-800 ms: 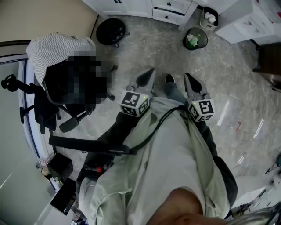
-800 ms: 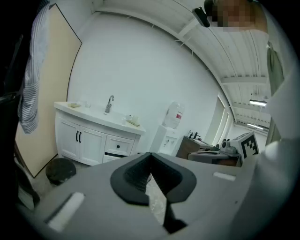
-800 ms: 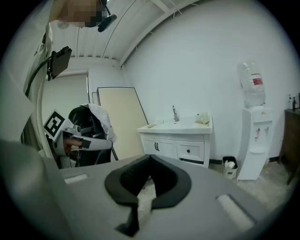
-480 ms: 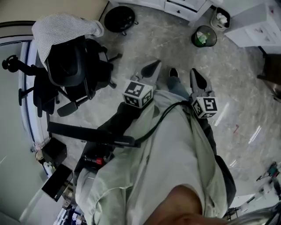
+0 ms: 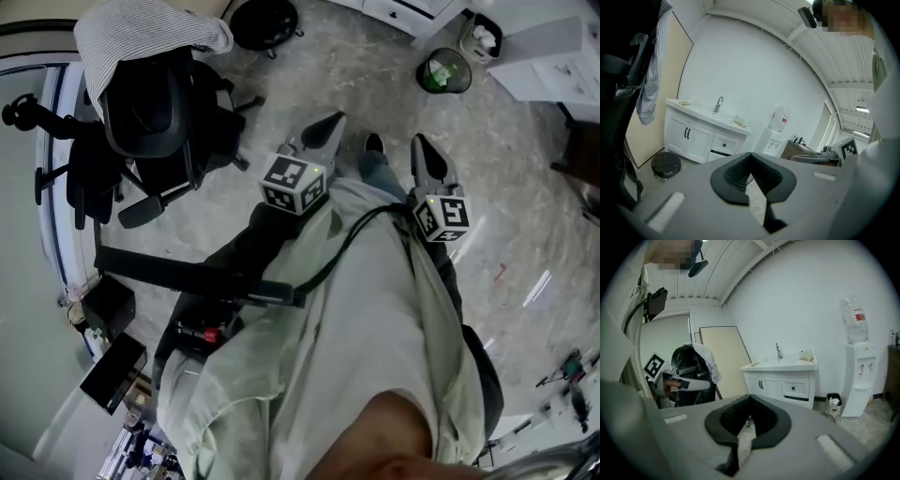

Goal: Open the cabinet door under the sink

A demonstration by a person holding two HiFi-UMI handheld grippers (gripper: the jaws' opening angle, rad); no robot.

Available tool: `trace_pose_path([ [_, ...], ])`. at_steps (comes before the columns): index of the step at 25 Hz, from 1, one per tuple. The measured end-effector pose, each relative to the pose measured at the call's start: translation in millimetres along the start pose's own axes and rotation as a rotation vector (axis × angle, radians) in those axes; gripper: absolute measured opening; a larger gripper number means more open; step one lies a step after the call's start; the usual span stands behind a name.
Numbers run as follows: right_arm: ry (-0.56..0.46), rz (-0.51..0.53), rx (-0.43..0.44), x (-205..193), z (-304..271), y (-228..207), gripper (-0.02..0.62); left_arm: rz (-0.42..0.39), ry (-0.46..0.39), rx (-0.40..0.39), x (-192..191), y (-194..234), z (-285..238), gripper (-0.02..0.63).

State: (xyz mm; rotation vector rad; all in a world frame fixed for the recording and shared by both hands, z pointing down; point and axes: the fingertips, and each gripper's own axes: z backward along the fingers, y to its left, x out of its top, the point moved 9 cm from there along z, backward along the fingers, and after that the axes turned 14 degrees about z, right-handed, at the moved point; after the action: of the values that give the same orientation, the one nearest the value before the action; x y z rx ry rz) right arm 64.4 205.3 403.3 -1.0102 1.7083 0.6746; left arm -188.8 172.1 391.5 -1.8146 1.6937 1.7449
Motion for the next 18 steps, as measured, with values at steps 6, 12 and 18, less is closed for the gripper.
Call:
trace_pose_path([
  [6, 0.01, -0.014, 0.009, -4, -2, 14, 0.0, -0.01, 0.01, -0.008, -2, 6, 11, 0.008],
  [12, 0.036, -0.017, 0.006, -12, 4, 36, 0.0, -0.002, 0.04, -0.018, -14, 13, 27, 0.008],
  [18, 0.06, -0.055, -0.031, -25, 21, 43, 0.0, 0.022, 0.089, -0.042, -31, 13, 28, 0.008],
])
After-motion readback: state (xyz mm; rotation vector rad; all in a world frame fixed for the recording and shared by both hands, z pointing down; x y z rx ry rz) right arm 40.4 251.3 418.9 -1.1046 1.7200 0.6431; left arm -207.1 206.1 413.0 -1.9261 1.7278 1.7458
